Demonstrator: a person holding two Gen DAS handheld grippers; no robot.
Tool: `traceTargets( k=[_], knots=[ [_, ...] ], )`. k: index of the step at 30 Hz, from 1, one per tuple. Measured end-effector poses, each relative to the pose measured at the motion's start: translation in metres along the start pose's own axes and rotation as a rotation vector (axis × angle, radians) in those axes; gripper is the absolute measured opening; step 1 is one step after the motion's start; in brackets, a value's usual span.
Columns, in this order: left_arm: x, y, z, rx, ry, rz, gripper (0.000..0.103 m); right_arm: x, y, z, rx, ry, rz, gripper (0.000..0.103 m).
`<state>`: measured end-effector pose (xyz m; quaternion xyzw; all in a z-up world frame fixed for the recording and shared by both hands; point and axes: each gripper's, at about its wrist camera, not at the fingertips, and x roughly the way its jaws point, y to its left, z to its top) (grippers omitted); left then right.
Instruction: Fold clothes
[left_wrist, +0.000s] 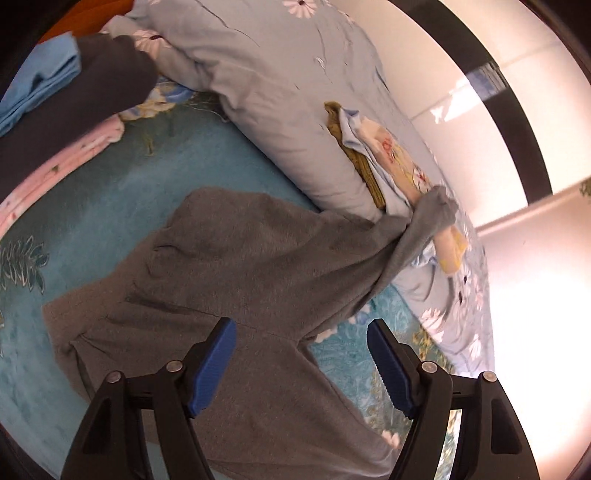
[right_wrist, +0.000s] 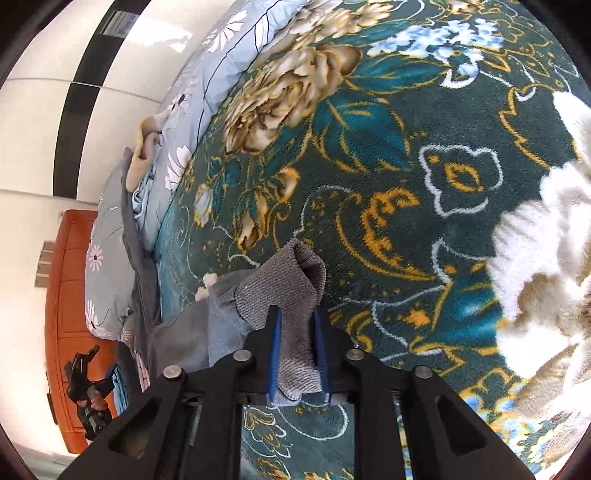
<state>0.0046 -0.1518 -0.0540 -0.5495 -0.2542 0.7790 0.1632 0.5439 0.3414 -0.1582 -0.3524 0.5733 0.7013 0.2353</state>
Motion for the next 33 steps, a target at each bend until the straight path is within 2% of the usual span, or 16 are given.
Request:
traceTargets(
  k=[3, 5, 8, 14, 20, 23, 26, 28, 33],
  knots=[
    [0.000, -0.003, -0.003, 0.015, 0.008, 0.040, 0.077, -0.009, 0.013, -0.001, -0.050, -0.021, -0.018, 0.005],
    [0.002, -0.006, -0.003, 0.034, 0.018, 0.070, 0.077, -0.017, 0.025, -0.002, -0.096, -0.046, -0.025, 0.004],
    [0.004, -0.007, -0.005, 0.047, 0.027, 0.074, 0.077, -0.031, 0.032, -0.001, -0.136, -0.089, -0.062, 0.003],
    [0.008, -0.005, -0.006, 0.043, 0.059, 0.094, 0.077, -0.016, 0.002, -0.016, -0.079, -0.040, -0.207, 0.003],
    [0.013, -0.005, -0.003, 0.056, 0.050, 0.140, 0.077, -0.018, -0.001, -0.014, -0.033, -0.032, -0.197, 0.005],
    [0.022, -0.004, 0.001, 0.057, 0.046, 0.195, 0.077, -0.028, 0.016, -0.001, -0.051, -0.063, -0.232, 0.006],
    [0.036, -0.003, 0.007, 0.054, 0.014, 0.264, 0.077, -0.040, 0.038, 0.018, -0.080, -0.155, -0.284, 0.021],
    [0.049, -0.002, 0.010, 0.055, 0.002, 0.327, 0.077, -0.038, 0.063, 0.031, -0.105, -0.202, -0.281, 0.024],
    [0.082, 0.011, 0.021, 0.043, -0.013, 0.449, 0.077, 0.043, 0.170, 0.053, -0.255, -0.143, -0.173, 0.025]
  ],
)
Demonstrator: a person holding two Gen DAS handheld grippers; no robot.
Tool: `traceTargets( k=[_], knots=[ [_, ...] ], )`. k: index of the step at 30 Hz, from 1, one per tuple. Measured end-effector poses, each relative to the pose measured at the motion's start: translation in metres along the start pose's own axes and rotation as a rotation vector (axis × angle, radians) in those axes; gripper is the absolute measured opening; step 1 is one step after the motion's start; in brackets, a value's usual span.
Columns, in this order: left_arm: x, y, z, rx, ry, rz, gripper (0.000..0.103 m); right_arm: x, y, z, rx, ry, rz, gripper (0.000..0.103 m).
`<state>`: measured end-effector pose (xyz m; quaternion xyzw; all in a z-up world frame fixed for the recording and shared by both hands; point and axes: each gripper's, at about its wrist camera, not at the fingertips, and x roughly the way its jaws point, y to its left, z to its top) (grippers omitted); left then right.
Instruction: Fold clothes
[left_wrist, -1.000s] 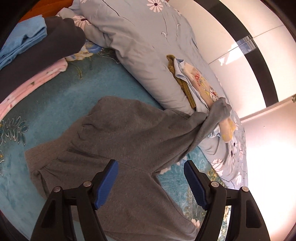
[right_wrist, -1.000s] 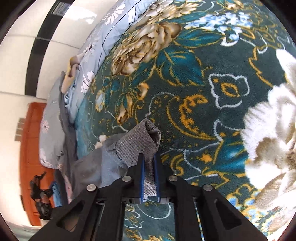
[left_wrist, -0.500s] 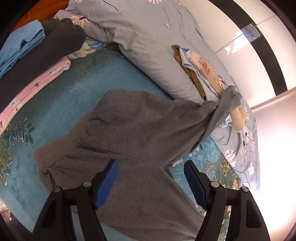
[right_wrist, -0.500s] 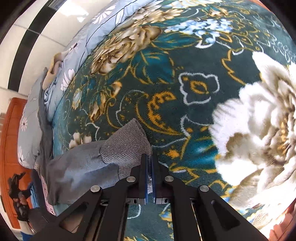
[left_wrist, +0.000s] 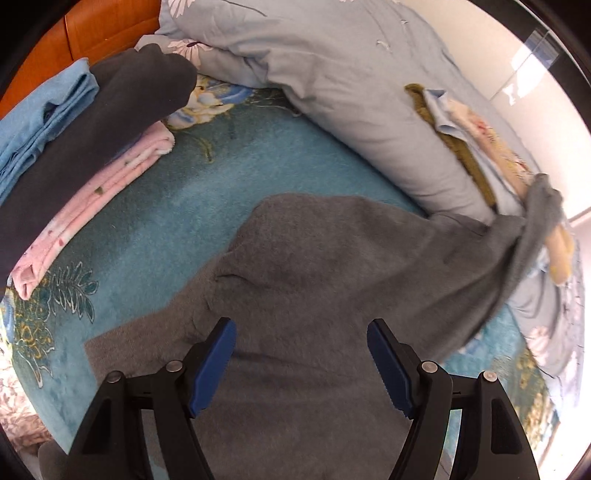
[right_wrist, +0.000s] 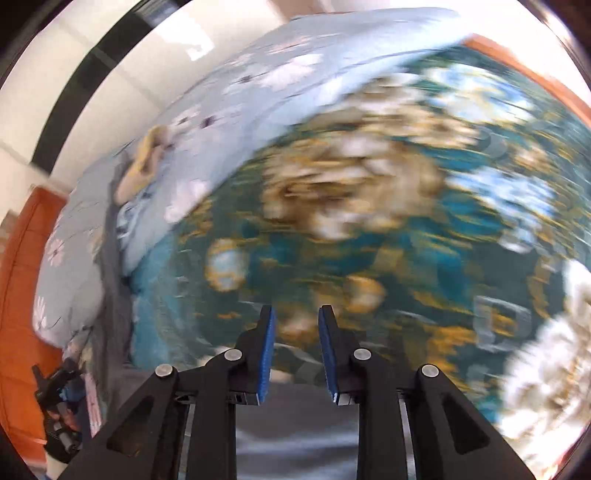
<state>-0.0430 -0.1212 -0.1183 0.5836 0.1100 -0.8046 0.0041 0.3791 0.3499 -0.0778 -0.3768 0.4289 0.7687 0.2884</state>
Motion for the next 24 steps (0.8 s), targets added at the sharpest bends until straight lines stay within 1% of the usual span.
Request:
traceTargets(
  k=[2, 4, 5, 6, 7, 9, 10, 12, 13, 16, 18, 21, 24],
  knots=[
    [0.009, 0.000, 0.004, -0.008, -0.033, 0.032, 0.077, 0.035, 0.060, 0.014, -0.098, 0.033, 0.045, 0.025],
    [0.016, -0.002, 0.007, -0.007, -0.069, 0.057, 0.077, 0.066, 0.118, 0.026, -0.181, 0.062, 0.090, 0.028],
    [0.020, -0.002, 0.007, -0.015, -0.085, 0.058, 0.077, 0.081, 0.149, 0.032, -0.223, 0.064, 0.112, 0.035],
    [0.025, -0.002, 0.008, -0.019, -0.083, 0.049, 0.077, 0.096, 0.180, 0.039, -0.266, 0.065, 0.134, 0.043],
    [0.030, -0.003, 0.009, -0.020, -0.077, 0.038, 0.077, 0.109, 0.208, 0.044, -0.306, 0.058, 0.144, 0.046],
    [0.040, -0.005, 0.010, -0.023, -0.065, 0.017, 0.077, 0.135, 0.266, 0.055, -0.398, 0.043, 0.137, 0.047],
    [0.045, -0.006, 0.011, -0.024, -0.059, 0.006, 0.077, 0.149, 0.292, 0.058, -0.441, 0.044, 0.119, 0.047],
    [0.053, -0.009, 0.013, -0.006, -0.045, 0.018, 0.077, 0.178, 0.341, 0.063, -0.525, 0.046, 0.080, 0.058],
    [0.056, -0.010, 0.013, -0.005, -0.039, 0.020, 0.077, 0.188, 0.358, 0.065, -0.558, 0.043, 0.053, 0.058],
    [0.066, -0.013, 0.013, 0.014, -0.009, 0.044, 0.079, 0.226, 0.401, 0.077, -0.603, 0.036, -0.036, 0.058],
    [0.071, -0.016, 0.012, 0.032, 0.003, 0.060, 0.081, 0.246, 0.422, 0.083, -0.634, 0.003, -0.122, 0.058],
    [0.075, -0.025, 0.010, 0.087, 0.014, 0.088, 0.085, 0.275, 0.444, 0.092, -0.685, -0.010, -0.237, 0.058],
    [0.075, -0.022, 0.012, 0.064, 0.011, 0.063, 0.087, 0.293, 0.450, 0.098, -0.702, 0.001, -0.313, 0.058]
  ],
)
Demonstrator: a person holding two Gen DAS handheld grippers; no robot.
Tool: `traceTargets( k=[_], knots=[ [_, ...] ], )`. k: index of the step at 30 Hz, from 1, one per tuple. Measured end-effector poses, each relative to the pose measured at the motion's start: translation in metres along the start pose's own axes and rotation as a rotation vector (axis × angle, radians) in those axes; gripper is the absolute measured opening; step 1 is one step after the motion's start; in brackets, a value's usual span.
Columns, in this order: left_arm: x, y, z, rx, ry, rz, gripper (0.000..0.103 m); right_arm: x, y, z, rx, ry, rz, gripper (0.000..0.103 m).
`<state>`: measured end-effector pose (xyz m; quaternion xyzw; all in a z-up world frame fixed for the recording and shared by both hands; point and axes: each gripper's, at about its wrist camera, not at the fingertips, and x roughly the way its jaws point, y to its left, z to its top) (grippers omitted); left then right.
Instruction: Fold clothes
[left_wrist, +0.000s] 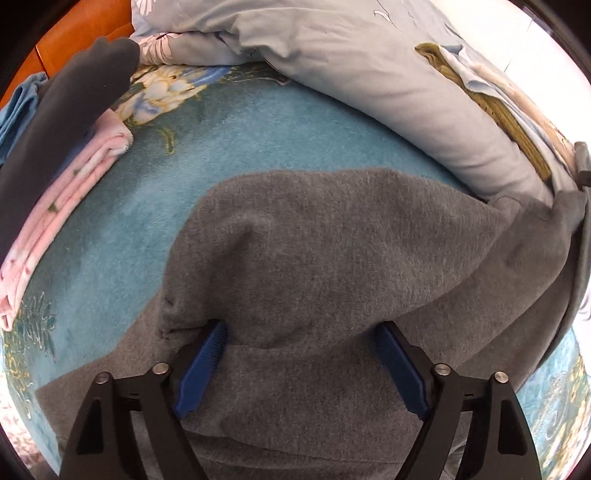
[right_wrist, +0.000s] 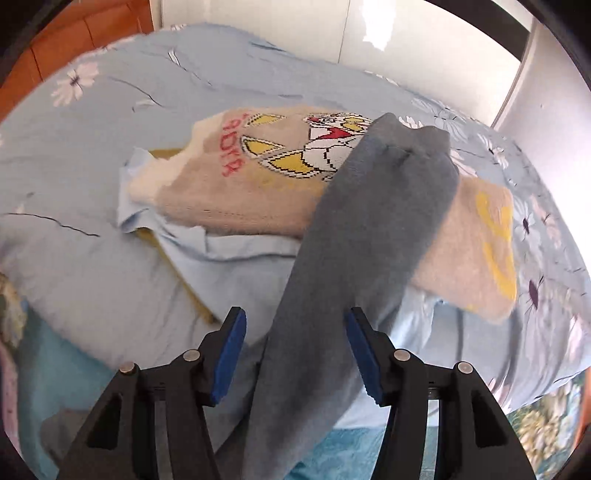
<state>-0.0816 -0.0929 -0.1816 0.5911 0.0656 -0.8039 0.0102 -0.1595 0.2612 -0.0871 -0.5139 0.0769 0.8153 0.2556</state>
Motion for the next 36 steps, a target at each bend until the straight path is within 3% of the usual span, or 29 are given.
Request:
traceTargets(
  k=[4, 6, 9, 14, 20, 23, 26, 29, 32, 36],
  knots=[
    [0.000, 0.008, 0.003, -0.046, 0.002, -0.032, 0.087, 0.014, 0.005, 0.009, -0.017, 0.044, -0.084, 0.056],
    [-0.001, 0.008, 0.003, -0.046, 0.001, -0.033, 0.088, 0.012, 0.000, 0.008, 0.000, 0.045, -0.119, 0.021],
    [-0.003, 0.012, 0.004, -0.066, -0.001, -0.053, 0.088, -0.004, -0.021, 0.004, 0.074, 0.014, -0.062, 0.005],
    [-0.008, 0.022, 0.006, -0.118, 0.008, -0.079, 0.088, -0.056, -0.073, -0.019, 0.145, -0.091, 0.044, 0.003],
    [-0.015, 0.024, 0.005, -0.136, 0.025, -0.067, 0.088, -0.126, -0.179, -0.109, 0.356, -0.186, 0.157, 0.000],
    [-0.018, 0.024, 0.003, -0.140, 0.039, -0.056, 0.088, -0.121, -0.217, -0.169, 0.426, -0.112, 0.150, 0.000],
    [-0.025, 0.023, 0.001, -0.144, 0.042, -0.049, 0.088, -0.107, -0.226, -0.198, 0.408, -0.067, 0.151, 0.000],
    [-0.032, 0.021, 0.001, -0.137, 0.020, -0.045, 0.088, -0.099, -0.215, -0.190, 0.400, -0.084, 0.205, 0.000],
    [-0.036, 0.019, 0.003, -0.130, 0.003, -0.042, 0.088, -0.096, -0.187, -0.154, 0.319, -0.128, 0.229, 0.000],
    [-0.030, 0.020, -0.007, -0.144, 0.011, -0.046, 0.088, -0.085, -0.135, -0.090, 0.154, -0.169, 0.190, 0.003]
  ],
)
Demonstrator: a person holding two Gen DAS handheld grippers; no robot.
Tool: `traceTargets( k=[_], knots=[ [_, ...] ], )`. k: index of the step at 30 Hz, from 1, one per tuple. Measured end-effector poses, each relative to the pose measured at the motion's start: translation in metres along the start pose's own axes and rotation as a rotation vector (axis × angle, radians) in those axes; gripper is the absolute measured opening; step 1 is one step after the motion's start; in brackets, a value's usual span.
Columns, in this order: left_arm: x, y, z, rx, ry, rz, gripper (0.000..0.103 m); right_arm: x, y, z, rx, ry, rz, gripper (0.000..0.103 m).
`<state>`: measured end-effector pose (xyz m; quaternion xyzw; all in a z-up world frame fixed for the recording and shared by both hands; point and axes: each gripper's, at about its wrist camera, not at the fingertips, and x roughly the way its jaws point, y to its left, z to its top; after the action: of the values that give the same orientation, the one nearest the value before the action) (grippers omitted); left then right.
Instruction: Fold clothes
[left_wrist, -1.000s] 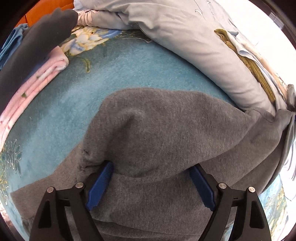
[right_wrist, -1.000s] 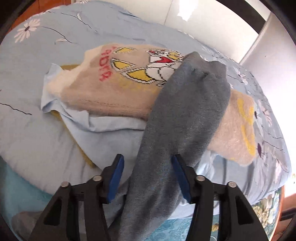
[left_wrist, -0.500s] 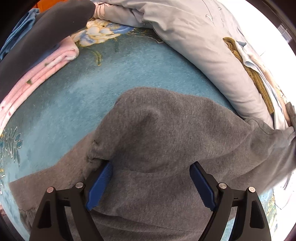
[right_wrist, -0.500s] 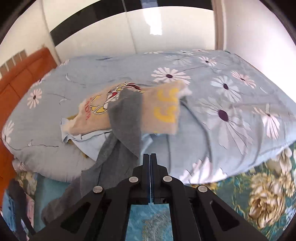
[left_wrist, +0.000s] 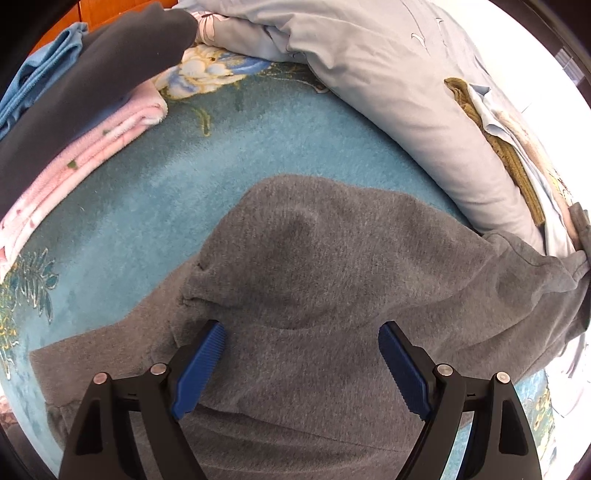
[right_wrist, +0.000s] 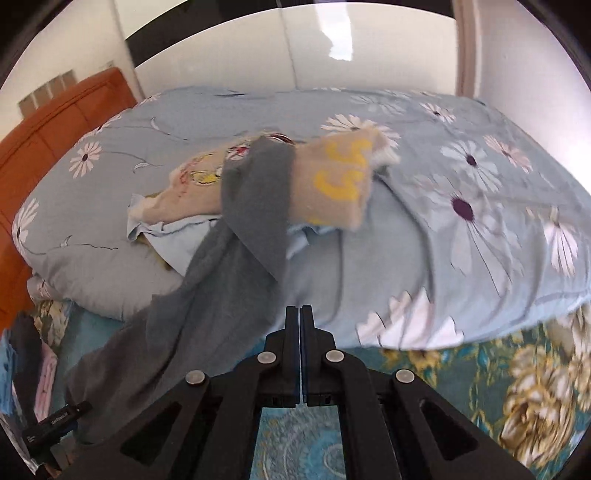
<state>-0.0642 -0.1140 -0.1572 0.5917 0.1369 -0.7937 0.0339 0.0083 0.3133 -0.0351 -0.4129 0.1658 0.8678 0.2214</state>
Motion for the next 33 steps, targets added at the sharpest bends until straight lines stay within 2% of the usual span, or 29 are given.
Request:
traceTargets(
  k=[1, 2, 3, 5, 7, 10, 16, 17, 18, 19, 22, 25, 29, 33],
  knots=[
    [0.002, 0.000, -0.001, -0.001, 0.000, 0.002, 0.088, 0.011, 0.014, 0.013, -0.033, 0.003, -0.013, 0.007],
    [0.002, 0.000, -0.001, -0.001, -0.004, 0.003, 0.088, 0.021, 0.028, 0.026, -0.067, 0.005, -0.026, 0.019],
    [0.003, 0.000, 0.000, 0.000, -0.009, 0.004, 0.088, 0.029, 0.037, 0.034, -0.088, 0.004, -0.037, 0.037],
    [0.003, -0.001, 0.000, 0.002, -0.020, 0.001, 0.088, 0.052, 0.057, 0.049, -0.119, 0.015, -0.053, 0.049],
    [0.004, -0.002, 0.001, 0.002, -0.026, -0.003, 0.088, 0.074, 0.070, 0.056, -0.154, 0.036, -0.107, 0.049],
    [0.005, -0.005, 0.000, 0.011, -0.025, -0.005, 0.090, 0.101, 0.088, 0.059, -0.254, 0.059, -0.240, 0.049],
    [0.003, -0.004, 0.000, 0.002, -0.026, -0.024, 0.091, 0.131, 0.099, 0.065, -0.352, 0.088, -0.397, 0.047],
    [0.002, -0.004, -0.001, -0.002, -0.026, -0.028, 0.091, 0.130, 0.097, 0.067, -0.340, 0.089, -0.406, 0.035],
    [0.002, -0.003, -0.001, -0.004, -0.025, -0.030, 0.091, 0.128, 0.095, 0.069, -0.325, 0.090, -0.414, 0.016],
    [0.001, -0.004, -0.001, -0.005, -0.024, -0.032, 0.091, 0.127, 0.092, 0.071, -0.311, 0.091, -0.421, 0.010],
    [-0.002, -0.004, -0.003, -0.004, -0.025, -0.033, 0.091, 0.109, 0.077, 0.080, -0.220, 0.072, -0.363, 0.006],
    [-0.006, -0.005, -0.005, -0.006, -0.024, -0.042, 0.091, 0.087, 0.063, 0.084, -0.194, 0.054, -0.314, 0.006],
    [-0.014, -0.002, -0.007, -0.027, -0.024, -0.067, 0.091, 0.029, 0.026, 0.082, -0.065, -0.042, -0.169, 0.005],
    [-0.023, -0.005, -0.010, -0.013, -0.025, -0.064, 0.091, -0.031, -0.029, 0.060, 0.075, -0.089, -0.056, 0.005]
  ],
)
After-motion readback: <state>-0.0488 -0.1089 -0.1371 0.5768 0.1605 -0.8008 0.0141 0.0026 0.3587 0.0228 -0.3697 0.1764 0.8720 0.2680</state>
